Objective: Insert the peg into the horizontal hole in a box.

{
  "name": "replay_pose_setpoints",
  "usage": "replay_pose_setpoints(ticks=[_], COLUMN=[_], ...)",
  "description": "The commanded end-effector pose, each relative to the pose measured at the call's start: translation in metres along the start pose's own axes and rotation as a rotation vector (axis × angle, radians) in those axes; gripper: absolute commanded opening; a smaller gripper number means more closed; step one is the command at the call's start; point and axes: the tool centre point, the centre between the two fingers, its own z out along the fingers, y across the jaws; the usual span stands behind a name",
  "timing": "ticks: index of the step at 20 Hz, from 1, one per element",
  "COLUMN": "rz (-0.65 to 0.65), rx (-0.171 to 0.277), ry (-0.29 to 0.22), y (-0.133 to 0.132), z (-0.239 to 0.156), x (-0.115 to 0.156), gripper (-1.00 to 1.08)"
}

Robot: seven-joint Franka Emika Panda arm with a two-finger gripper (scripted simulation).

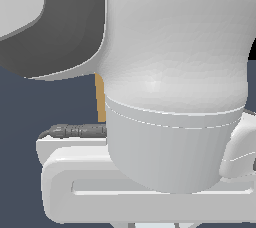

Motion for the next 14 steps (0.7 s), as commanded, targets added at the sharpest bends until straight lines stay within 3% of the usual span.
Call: replay_pose_setpoints(ticks=[1,6,14], rz=[-0.007,-0.050,-0.175], rx=[-0.001,-0.001,-0.001], ry=[0.000,-0.001,-0.002], y=[0.001,0.007,0.016], z=[-0.002,-0.017,-0.059], x=[0.005,0.032,0.113], gripper=[-1.00,-1.00,-1.00])
